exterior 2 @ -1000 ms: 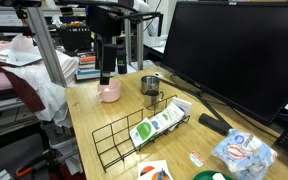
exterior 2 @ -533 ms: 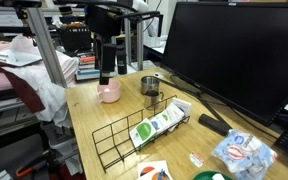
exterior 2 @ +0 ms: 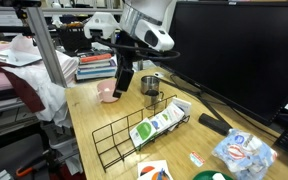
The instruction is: Remove the book closest to you in the rack and put it on the table
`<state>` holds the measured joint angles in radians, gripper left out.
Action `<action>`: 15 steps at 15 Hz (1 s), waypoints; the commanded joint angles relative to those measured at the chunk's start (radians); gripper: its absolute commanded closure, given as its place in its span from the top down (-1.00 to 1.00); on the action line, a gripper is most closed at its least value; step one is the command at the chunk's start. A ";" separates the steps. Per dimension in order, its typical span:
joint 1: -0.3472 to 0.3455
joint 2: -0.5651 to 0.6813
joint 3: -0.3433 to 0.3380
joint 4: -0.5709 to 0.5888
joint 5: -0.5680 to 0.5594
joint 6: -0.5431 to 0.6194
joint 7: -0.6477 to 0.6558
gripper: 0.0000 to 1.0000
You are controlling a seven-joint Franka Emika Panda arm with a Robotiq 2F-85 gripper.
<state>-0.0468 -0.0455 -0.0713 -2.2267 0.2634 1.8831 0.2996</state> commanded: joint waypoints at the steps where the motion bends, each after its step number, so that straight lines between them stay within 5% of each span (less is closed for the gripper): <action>1: -0.019 0.122 -0.010 0.104 0.099 -0.006 0.115 1.00; 6: 0.000 0.192 -0.012 0.137 0.170 0.175 0.296 1.00; 15: -0.005 0.199 -0.012 0.137 0.153 0.134 0.252 1.00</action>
<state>-0.0503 0.1536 -0.0843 -2.0917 0.4174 2.0205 0.5507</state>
